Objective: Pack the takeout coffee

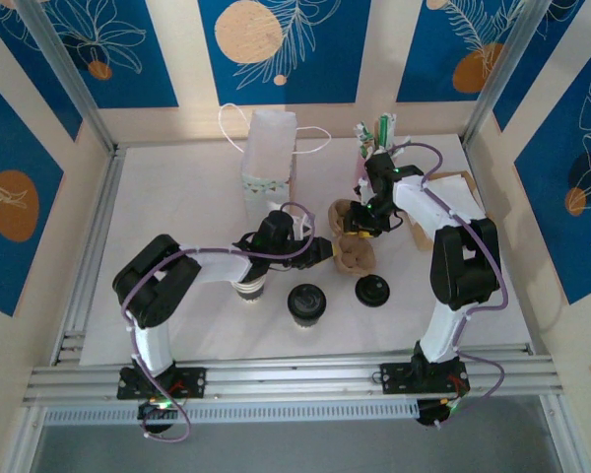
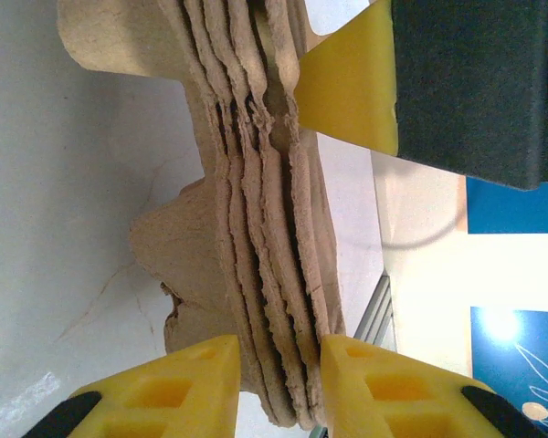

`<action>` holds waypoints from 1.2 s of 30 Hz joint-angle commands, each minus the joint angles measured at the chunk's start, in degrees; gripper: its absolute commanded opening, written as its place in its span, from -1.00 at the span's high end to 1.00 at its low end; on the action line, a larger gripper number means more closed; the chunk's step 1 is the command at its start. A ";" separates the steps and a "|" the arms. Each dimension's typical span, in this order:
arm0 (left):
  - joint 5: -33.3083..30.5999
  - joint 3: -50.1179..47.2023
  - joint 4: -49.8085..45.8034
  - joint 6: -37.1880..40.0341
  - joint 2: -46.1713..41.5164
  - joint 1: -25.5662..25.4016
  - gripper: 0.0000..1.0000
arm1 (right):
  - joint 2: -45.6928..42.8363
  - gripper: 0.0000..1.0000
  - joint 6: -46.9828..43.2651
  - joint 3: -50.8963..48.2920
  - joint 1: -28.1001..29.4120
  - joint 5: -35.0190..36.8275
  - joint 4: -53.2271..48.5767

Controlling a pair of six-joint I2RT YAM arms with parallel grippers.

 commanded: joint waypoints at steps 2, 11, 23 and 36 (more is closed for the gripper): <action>0.49 -2.01 0.83 -0.48 1.52 0.27 0.42 | -1.75 0.27 0.67 -0.08 -0.39 -3.68 -0.14; 0.09 -3.49 1.79 -0.51 2.11 1.01 0.41 | -2.01 0.29 0.72 0.10 -0.60 -4.76 -0.25; -0.43 -4.92 2.04 -0.36 3.12 1.42 0.41 | -2.12 0.30 1.06 0.02 -0.68 -5.06 -0.71; -0.91 -6.45 2.51 -0.71 4.05 2.14 0.42 | -3.37 0.30 1.46 -0.17 -0.80 -4.93 -1.39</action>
